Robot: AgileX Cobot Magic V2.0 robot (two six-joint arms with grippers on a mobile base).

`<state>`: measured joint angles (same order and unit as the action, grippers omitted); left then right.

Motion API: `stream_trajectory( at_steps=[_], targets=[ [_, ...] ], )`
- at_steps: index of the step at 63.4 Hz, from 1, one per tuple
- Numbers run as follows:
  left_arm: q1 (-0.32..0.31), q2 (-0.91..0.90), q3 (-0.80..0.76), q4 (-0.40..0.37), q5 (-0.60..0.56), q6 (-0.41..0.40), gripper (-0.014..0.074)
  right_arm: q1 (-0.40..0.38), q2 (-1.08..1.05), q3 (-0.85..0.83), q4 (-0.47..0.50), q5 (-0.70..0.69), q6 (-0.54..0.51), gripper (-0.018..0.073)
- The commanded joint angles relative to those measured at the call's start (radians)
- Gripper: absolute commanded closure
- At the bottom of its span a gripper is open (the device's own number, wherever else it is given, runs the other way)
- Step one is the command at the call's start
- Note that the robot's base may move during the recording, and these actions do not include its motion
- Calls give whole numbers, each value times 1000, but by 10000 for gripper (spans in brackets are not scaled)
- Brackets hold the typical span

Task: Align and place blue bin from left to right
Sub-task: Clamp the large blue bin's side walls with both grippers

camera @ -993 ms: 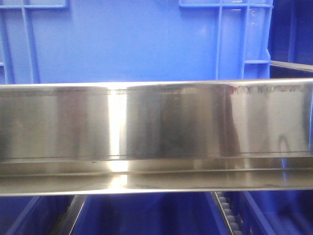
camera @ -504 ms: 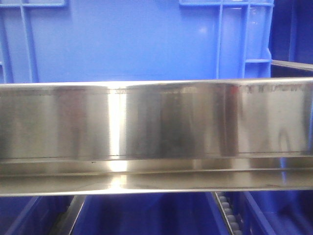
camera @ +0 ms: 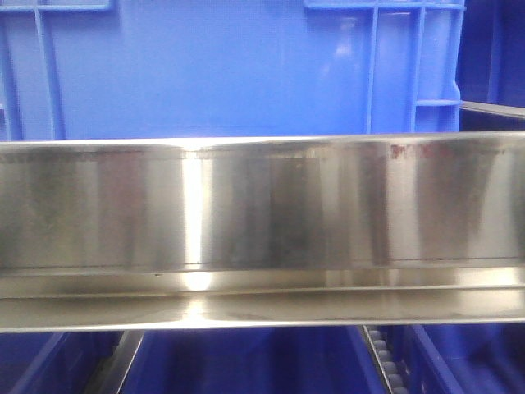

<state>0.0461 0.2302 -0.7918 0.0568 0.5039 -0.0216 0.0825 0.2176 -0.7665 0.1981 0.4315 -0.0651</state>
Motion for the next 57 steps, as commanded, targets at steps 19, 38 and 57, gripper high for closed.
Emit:
stream_trajectory(
  at_steps=[19, 38, 57],
  targets=[
    [-103, 333, -236, -57, 83, 14, -5, 23, 308, -175, 23, 6, -19, -1],
    [-259, 616, -481, -72, 202, 22, -5, 226, 585, -479, 64, 248, -59, -1],
    [-303, 937, -815, -12, 509, -58, 47, 290, 976, -870, -81, 611, 52, 0]
  ],
)
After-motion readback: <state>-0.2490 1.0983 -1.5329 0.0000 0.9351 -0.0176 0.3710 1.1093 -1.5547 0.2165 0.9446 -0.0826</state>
